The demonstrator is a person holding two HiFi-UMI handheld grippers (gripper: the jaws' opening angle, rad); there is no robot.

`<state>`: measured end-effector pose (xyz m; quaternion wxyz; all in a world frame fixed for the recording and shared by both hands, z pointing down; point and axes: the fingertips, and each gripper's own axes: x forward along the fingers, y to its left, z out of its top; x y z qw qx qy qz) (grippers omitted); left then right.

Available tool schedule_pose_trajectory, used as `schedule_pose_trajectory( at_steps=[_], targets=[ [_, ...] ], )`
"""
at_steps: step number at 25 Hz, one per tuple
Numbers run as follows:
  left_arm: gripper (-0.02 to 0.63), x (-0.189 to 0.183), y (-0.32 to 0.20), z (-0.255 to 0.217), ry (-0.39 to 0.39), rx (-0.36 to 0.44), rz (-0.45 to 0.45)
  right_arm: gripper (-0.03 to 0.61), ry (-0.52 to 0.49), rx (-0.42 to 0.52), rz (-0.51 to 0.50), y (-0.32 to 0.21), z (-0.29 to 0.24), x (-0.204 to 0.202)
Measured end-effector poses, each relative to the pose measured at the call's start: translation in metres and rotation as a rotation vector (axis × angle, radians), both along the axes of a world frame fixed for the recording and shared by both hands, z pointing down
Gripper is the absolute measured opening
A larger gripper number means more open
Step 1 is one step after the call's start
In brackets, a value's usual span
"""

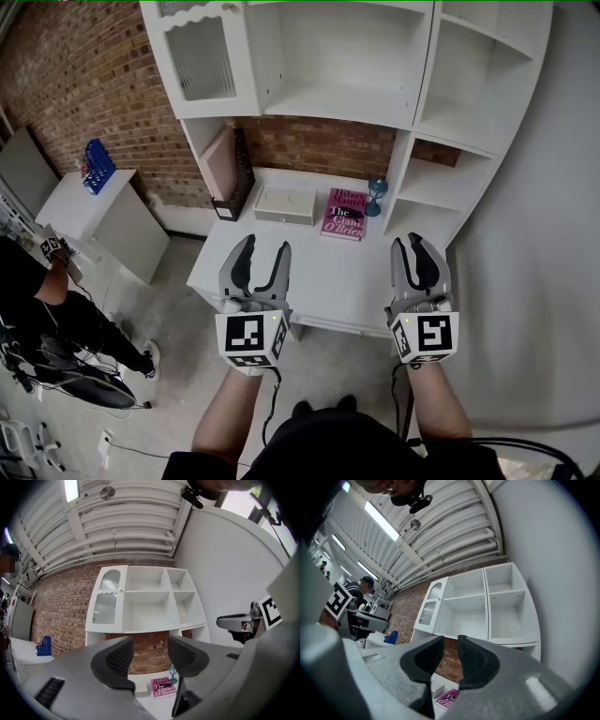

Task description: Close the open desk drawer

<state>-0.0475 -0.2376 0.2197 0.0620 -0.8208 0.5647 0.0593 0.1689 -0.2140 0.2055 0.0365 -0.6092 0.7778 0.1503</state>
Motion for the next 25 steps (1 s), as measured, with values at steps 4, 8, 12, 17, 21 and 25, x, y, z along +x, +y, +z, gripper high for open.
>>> schedule_pose_trajectory(
  at_steps=[4,8,12,17,21,25],
  targets=[
    [0.225,0.001,-0.001,0.001,0.000,-0.001,-0.005,0.088,-0.001,0.000,0.002,-0.001,0.001,0.005],
    [0.225,0.003,-0.003,0.002,0.001,-0.002,-0.008,0.089,-0.013,-0.002,-0.003,-0.003,0.003,0.009],
    [0.225,0.004,-0.004,0.002,0.000,-0.004,-0.011,0.087,-0.014,0.001,-0.007,-0.004,0.001,0.010],
    [0.225,0.006,-0.006,0.001,-0.004,-0.004,-0.017,0.087,-0.024,-0.004,-0.015,-0.006,0.002,0.014],
    [0.225,0.009,-0.007,0.000,-0.008,-0.008,-0.016,0.087,-0.016,-0.002,-0.026,-0.007,0.000,0.014],
    [0.225,0.015,-0.009,0.001,-0.015,-0.011,-0.016,0.087,-0.017,-0.002,-0.036,-0.009,0.001,0.015]
  ],
)
